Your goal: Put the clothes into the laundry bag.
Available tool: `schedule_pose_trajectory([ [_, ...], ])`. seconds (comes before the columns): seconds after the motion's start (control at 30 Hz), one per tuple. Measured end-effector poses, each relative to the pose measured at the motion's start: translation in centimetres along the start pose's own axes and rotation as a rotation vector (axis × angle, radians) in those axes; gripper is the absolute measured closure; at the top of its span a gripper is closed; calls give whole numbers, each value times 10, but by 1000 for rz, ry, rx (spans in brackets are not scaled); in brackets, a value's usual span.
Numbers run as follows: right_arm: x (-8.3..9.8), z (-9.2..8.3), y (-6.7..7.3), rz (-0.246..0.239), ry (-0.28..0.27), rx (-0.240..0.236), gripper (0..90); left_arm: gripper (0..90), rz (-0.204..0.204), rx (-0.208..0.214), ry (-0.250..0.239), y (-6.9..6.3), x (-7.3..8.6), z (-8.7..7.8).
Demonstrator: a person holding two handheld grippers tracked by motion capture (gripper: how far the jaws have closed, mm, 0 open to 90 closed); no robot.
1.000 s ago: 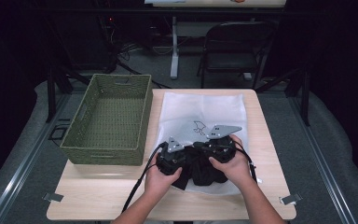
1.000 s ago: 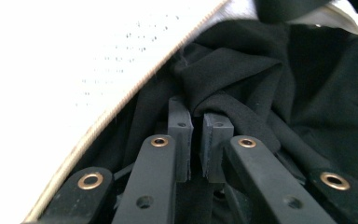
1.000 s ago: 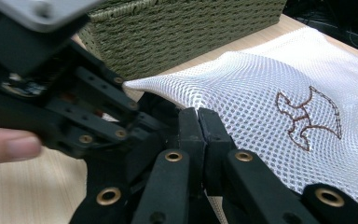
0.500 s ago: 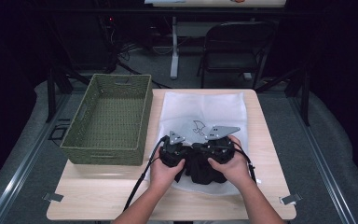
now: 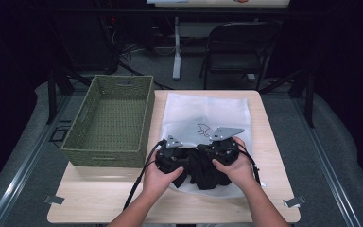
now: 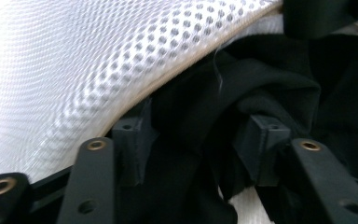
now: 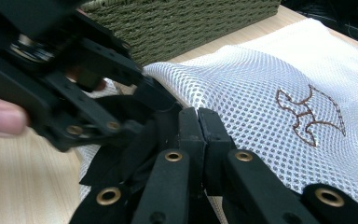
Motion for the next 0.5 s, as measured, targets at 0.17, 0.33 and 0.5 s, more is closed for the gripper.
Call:
schedule_pose_trajectory([
  [0.17, 0, 0, 0, 0, 3, 0, 892, 405, 6, 24, 14, 1, 5, -13],
  [0.33, 0, 0, -1, 3, -1, 1, 891, 383, 23, 38, 4, -2, 12, -25],
  [0.5, 0, 0, 0, -1, 1, 4, 891, 353, 14, 101, -7, -7, 19, -34],
])
Point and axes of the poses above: each handheld gripper's, and its own axes: z roughly forward along the jaws, x roughly out of its underside, y roughly to its left, the point moved 2 cm from there along z, roughly forward along the jaws, and after that the axes turned 1 degree about z, right-handed, at the moved point
